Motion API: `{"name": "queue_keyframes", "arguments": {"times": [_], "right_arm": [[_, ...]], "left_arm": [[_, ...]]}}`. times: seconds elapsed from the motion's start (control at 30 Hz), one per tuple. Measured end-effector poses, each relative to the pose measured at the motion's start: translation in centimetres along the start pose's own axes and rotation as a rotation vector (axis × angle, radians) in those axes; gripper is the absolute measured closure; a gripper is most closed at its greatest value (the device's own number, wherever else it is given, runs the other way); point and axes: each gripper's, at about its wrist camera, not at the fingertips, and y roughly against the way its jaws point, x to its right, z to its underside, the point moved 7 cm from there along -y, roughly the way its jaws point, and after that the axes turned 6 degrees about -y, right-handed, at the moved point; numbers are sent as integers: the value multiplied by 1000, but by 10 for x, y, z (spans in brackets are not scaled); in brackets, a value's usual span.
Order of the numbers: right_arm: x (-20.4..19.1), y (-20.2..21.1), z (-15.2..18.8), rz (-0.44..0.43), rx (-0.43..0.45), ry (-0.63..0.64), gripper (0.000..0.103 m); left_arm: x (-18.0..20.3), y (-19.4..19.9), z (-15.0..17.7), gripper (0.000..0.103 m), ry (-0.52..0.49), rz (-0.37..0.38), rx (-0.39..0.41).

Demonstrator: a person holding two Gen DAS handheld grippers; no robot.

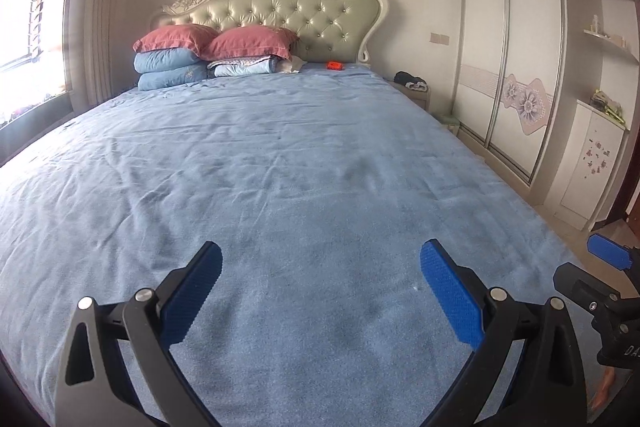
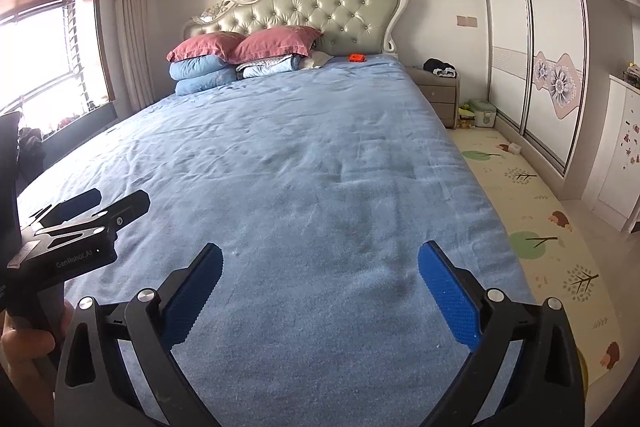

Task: Collect trash

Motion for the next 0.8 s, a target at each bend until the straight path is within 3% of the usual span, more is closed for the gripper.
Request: {"name": "queue_keyframes", "arguments": {"times": [0.33,0.8], "right_arm": [[-6,-1,-1,-14,-3,12,8],[-8,0,-1,-25,-10,17,8]], "left_arm": [[8,5,-4,4,-5,60,15],[18,4,-6,4,-42,30,2]]}}
